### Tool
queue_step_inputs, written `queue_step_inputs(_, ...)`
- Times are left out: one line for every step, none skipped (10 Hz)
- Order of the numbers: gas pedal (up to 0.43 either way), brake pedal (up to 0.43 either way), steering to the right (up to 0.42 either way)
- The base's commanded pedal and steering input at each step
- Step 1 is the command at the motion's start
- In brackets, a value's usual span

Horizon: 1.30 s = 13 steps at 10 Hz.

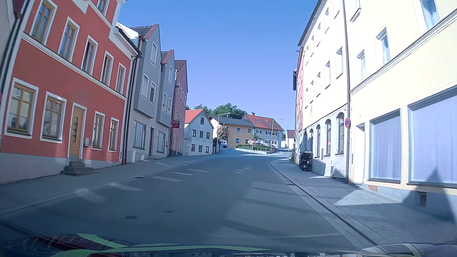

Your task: Follow the waypoints while adhering to traffic rules and regulations

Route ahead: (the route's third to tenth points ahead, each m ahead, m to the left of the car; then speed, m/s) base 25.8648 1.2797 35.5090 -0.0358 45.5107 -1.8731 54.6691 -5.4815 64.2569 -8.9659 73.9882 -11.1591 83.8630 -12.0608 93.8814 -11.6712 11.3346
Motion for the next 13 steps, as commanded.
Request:
queue_step_inputs(0.220,0.000,0.000)
queue_step_inputs(0.220,0.000,0.000)
queue_step_inputs(0.189,0.000,0.000)
queue_step_inputs(0.189,0.000,0.001)
queue_step_inputs(0.189,0.000,0.001)
queue_step_inputs(0.189,0.000,0.003)
queue_step_inputs(0.189,0.000,0.006)
queue_step_inputs(0.189,0.000,0.007)
queue_step_inputs(0.189,0.000,0.008)
queue_step_inputs(0.157,0.000,0.009)
queue_step_inputs(0.150,0.000,0.009)
queue_step_inputs(0.150,0.000,0.009)
queue_step_inputs(0.130,0.000,0.011)
